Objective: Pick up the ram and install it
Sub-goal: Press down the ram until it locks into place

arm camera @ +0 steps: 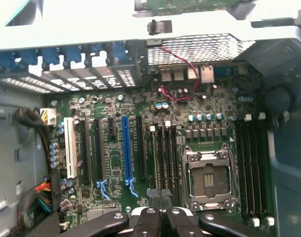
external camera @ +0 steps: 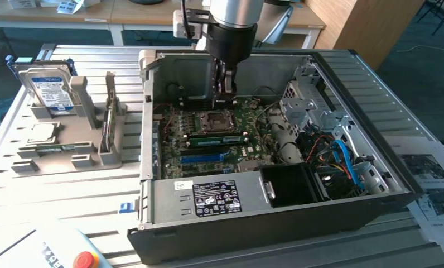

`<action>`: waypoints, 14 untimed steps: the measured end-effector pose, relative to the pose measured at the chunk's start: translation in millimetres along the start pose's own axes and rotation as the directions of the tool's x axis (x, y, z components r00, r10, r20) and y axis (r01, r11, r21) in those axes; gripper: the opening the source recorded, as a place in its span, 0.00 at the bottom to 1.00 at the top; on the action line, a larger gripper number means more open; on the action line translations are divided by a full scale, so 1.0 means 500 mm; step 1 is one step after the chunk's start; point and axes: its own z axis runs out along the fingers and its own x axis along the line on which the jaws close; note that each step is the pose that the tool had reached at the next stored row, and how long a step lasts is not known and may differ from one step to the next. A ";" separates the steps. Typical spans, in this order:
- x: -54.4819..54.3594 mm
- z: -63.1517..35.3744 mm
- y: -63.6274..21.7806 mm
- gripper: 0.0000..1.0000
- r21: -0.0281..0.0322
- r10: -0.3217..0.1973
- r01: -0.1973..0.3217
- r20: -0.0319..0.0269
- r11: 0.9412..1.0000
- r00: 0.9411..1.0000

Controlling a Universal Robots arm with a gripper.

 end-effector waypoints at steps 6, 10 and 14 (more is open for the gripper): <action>0.000 0.000 0.000 0.10 -0.002 0.109 -0.109 0.003 0.994 0.994; 0.000 0.000 0.000 0.10 -0.003 0.181 -0.181 0.005 0.984 0.983; 0.000 0.000 0.000 0.10 -0.005 0.251 -0.251 0.007 0.968 0.968</action>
